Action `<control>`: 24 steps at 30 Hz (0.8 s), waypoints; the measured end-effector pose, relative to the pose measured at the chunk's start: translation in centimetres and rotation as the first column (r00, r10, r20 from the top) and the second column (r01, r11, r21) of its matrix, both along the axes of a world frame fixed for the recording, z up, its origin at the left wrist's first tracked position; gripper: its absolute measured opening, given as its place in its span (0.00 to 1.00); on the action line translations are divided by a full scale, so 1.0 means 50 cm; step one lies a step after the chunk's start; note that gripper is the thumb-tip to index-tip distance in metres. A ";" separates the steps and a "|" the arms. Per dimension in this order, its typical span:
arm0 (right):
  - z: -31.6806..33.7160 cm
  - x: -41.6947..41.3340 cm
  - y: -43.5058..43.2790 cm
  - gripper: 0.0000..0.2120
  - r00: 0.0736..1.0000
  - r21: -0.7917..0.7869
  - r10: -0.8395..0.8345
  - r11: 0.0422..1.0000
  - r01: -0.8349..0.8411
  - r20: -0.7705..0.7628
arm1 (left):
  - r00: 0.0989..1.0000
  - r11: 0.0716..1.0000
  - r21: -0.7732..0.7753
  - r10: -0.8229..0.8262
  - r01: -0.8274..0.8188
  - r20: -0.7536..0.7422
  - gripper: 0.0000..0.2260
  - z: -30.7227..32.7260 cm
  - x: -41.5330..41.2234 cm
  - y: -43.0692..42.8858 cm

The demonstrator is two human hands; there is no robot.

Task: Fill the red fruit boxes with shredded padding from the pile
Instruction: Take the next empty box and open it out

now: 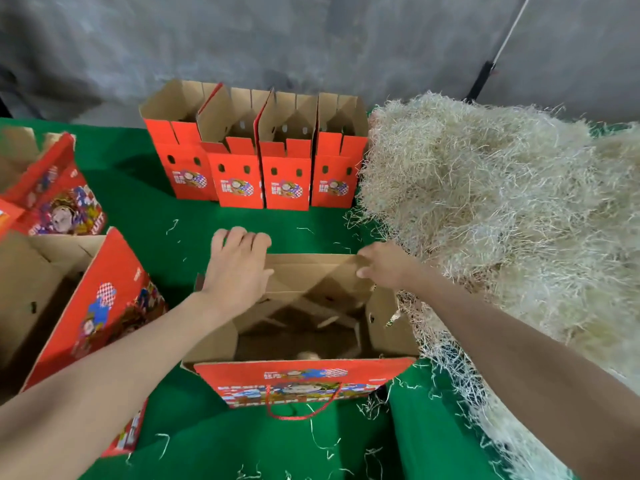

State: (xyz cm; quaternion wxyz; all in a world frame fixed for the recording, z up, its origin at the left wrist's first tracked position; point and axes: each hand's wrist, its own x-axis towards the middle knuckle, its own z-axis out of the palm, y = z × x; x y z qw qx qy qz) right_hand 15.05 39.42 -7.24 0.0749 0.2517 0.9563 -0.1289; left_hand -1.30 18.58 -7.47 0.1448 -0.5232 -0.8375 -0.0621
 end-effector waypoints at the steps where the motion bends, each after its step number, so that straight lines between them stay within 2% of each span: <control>1: 0.001 0.004 -0.004 0.10 1.000 -0.018 0.015 1.000 -0.016 -0.014 | 0.996 0.999 -0.039 0.000 0.003 0.086 0.23 0.002 0.004 0.011; 3: -0.003 0.015 -0.016 0.06 0.998 -0.038 0.017 0.999 -0.019 -0.064 | 0.970 0.988 -0.124 -0.062 0.093 0.236 0.18 -0.002 0.016 0.028; 6: -0.026 0.035 -0.045 0.06 0.981 -0.033 -0.059 0.998 0.054 -0.183 | 0.955 0.959 -0.212 -0.131 0.190 0.265 0.05 -0.002 0.022 0.036; 9: -0.041 0.043 -0.062 0.05 0.971 -0.026 -0.086 0.996 0.082 -0.222 | 0.958 0.948 -0.279 -0.074 0.153 0.276 0.04 0.007 0.016 0.030; 12: -0.038 0.049 -0.063 0.11 0.959 -0.092 -0.120 0.991 0.099 -0.258 | 0.979 0.940 -0.312 -0.079 0.136 0.186 0.08 0.008 0.034 0.035; 14: -0.032 0.071 -0.058 0.16 0.944 -0.141 -0.150 0.984 0.112 -0.295 | 0.971 0.956 -0.254 -0.091 0.148 0.222 0.15 0.008 0.062 0.051; 16: -0.023 0.108 -0.049 0.19 0.922 -0.155 -0.170 0.980 0.122 -0.347 | 0.937 0.971 -0.132 -0.150 0.200 0.317 0.20 0.013 0.100 0.071; 20: 0.001 0.210 0.002 0.16 0.840 -0.163 -0.290 0.957 0.241 -0.458 | 0.846 0.943 0.108 -0.330 0.315 0.418 0.18 0.029 0.178 0.132; 22: 0.014 0.259 0.040 0.15 0.777 -0.123 -0.353 0.932 0.341 -0.521 | 0.794 0.923 0.158 -0.383 0.352 0.472 0.17 0.033 0.216 0.174; 24: 0.032 0.292 0.088 0.21 0.706 -0.060 -0.390 0.894 0.444 -0.592 | 0.754 0.922 0.158 -0.381 0.353 0.535 0.19 0.035 0.254 0.219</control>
